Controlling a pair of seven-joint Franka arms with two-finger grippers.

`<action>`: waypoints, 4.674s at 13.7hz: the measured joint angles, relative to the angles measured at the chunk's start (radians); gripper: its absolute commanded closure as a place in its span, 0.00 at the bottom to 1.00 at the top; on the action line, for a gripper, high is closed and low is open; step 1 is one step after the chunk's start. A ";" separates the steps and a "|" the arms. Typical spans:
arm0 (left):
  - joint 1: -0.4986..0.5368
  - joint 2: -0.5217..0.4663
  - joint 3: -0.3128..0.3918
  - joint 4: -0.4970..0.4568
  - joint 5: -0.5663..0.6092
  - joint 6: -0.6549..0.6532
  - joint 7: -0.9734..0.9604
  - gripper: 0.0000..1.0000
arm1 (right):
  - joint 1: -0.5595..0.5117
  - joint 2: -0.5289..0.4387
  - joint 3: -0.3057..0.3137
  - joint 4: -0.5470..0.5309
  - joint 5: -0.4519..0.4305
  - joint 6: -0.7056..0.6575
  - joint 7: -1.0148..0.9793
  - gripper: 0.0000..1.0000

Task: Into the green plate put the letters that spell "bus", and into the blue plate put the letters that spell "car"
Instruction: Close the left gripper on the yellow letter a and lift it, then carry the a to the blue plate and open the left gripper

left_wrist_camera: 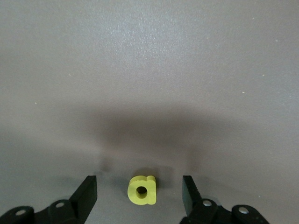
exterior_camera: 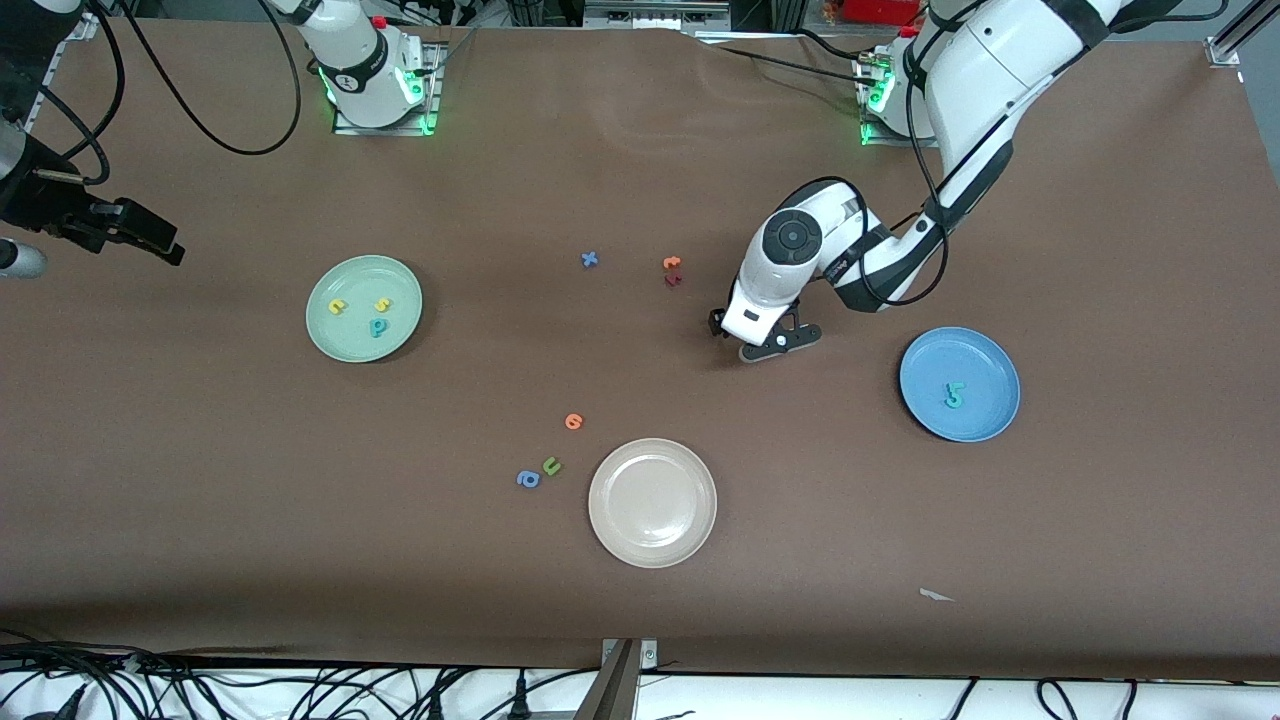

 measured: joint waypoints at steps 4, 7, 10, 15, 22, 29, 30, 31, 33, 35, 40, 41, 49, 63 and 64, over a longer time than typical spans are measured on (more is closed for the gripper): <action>-0.016 0.008 0.000 0.000 0.000 0.000 -0.017 0.43 | 0.000 0.000 -0.001 0.023 0.001 -0.016 -0.006 0.00; -0.022 0.010 0.000 0.000 0.000 0.016 -0.022 0.46 | 0.000 0.000 0.000 0.034 0.001 -0.024 -0.033 0.00; -0.022 0.010 0.002 0.000 0.000 0.021 -0.023 0.49 | 0.000 0.000 0.002 0.035 0.001 -0.034 -0.045 0.00; -0.017 0.012 0.006 0.000 0.039 0.021 -0.025 0.55 | -0.001 0.000 -0.011 0.036 0.000 -0.062 -0.081 0.00; -0.017 0.011 0.006 0.000 0.040 0.021 -0.038 0.76 | -0.006 0.000 -0.040 0.042 0.000 -0.067 -0.095 0.00; -0.014 0.011 0.009 0.017 0.040 0.010 -0.042 0.80 | -0.005 0.000 -0.033 0.049 0.000 -0.067 -0.095 0.00; -0.006 0.011 0.011 0.041 0.040 -0.020 -0.034 0.80 | -0.005 0.000 -0.033 0.049 0.000 -0.068 -0.095 0.00; 0.008 0.011 0.011 0.074 0.040 -0.066 -0.007 0.80 | -0.005 0.000 -0.032 0.049 0.000 -0.072 -0.095 0.00; 0.054 0.010 0.012 0.142 0.040 -0.158 0.082 0.81 | -0.005 0.000 -0.030 0.049 0.000 -0.086 -0.095 0.00; 0.117 0.009 0.011 0.185 0.040 -0.222 0.200 0.81 | -0.004 0.001 -0.028 0.049 0.000 -0.088 -0.096 0.00; 0.312 0.007 0.007 0.263 0.040 -0.373 0.554 0.81 | 0.006 0.001 -0.027 0.049 0.000 -0.088 -0.097 0.00; 0.346 0.007 0.008 0.269 0.040 -0.386 0.621 0.81 | 0.009 0.001 -0.025 0.049 0.000 -0.088 -0.098 0.00; 0.459 0.009 0.017 0.269 0.040 -0.414 0.860 0.00 | 0.024 0.002 -0.024 0.049 0.000 -0.088 -0.098 0.00; 0.029 -0.371 0.564 0.287 -0.432 -0.639 1.166 0.00 | 0.024 0.003 -0.024 0.049 0.000 -0.088 -0.098 0.00; 0.012 -0.410 0.579 0.288 -0.435 -0.662 1.177 0.00 | 0.024 0.003 -0.024 0.049 0.000 -0.088 -0.098 0.00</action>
